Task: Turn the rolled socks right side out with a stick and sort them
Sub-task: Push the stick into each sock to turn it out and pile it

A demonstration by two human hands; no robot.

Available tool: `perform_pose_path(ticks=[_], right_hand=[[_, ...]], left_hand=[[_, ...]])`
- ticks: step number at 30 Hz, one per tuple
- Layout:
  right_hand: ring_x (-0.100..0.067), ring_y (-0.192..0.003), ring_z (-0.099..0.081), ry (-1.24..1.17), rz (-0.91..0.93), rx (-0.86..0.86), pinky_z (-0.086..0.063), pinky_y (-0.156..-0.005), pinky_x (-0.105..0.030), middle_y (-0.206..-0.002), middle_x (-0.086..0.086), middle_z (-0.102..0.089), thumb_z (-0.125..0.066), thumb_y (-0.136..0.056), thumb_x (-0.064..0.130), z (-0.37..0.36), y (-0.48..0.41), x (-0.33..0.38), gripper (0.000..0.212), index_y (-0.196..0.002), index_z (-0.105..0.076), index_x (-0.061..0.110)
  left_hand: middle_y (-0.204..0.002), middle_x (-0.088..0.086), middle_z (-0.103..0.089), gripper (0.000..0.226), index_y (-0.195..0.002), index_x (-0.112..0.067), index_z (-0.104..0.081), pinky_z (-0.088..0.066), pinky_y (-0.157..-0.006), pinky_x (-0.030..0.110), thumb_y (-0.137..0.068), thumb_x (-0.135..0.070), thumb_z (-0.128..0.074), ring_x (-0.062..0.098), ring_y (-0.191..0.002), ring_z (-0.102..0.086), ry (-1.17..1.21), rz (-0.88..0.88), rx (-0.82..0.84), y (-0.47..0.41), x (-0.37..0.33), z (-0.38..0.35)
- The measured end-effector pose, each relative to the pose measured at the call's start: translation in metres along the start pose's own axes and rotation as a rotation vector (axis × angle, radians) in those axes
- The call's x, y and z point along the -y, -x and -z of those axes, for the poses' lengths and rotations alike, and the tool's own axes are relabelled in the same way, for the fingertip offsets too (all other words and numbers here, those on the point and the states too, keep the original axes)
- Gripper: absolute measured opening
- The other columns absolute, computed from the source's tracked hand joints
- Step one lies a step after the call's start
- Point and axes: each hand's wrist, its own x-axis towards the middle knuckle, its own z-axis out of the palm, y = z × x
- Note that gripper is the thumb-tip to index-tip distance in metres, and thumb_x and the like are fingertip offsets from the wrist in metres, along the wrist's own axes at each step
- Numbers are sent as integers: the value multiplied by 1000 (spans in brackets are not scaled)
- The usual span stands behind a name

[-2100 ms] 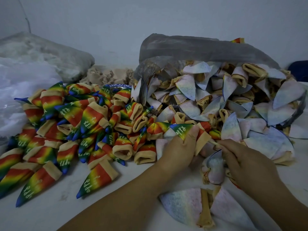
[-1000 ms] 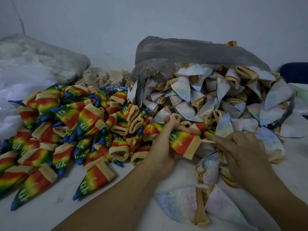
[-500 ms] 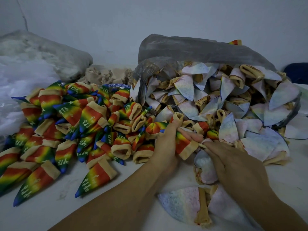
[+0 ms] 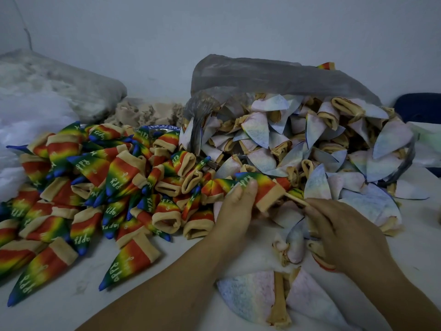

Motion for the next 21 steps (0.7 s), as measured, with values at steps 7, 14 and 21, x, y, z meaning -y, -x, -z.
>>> perform_pose_path(ticks=[7, 14, 21], right_hand=[[-2, -62, -50, -16, -118, 47, -31, -53, -16, -72, 14, -56, -53, -92, 26, 2, 2, 1, 16, -98, -67, 25], [-6, -77, -53, -231, -271, 23, -38, -62, -29, -88, 10, -59, -48, -91, 26, 7, -3, -1, 19, -97, -63, 35], [6, -75, -61, -642, -296, 222, -44, -57, -8, -81, 21, -67, -45, -72, 63, 6, -2, 22, 34, -84, -63, 37]], left_hand=[[-82, 1, -65, 42, -110, -14, -59, -46, -51, 14, -103, -48, -36, 14, -73, -58, 36, -40, -179, -17, 2, 9], [-91, -6, -74, 14, -95, -52, -68, -53, -66, 21, -96, -43, -57, 8, -78, -69, 13, -90, 23, -8, -5, 7], [-99, -16, -72, 20, -94, -50, -67, -52, -77, 16, -97, -34, -57, 2, -96, -68, -176, -196, 312, 9, 3, -9]])
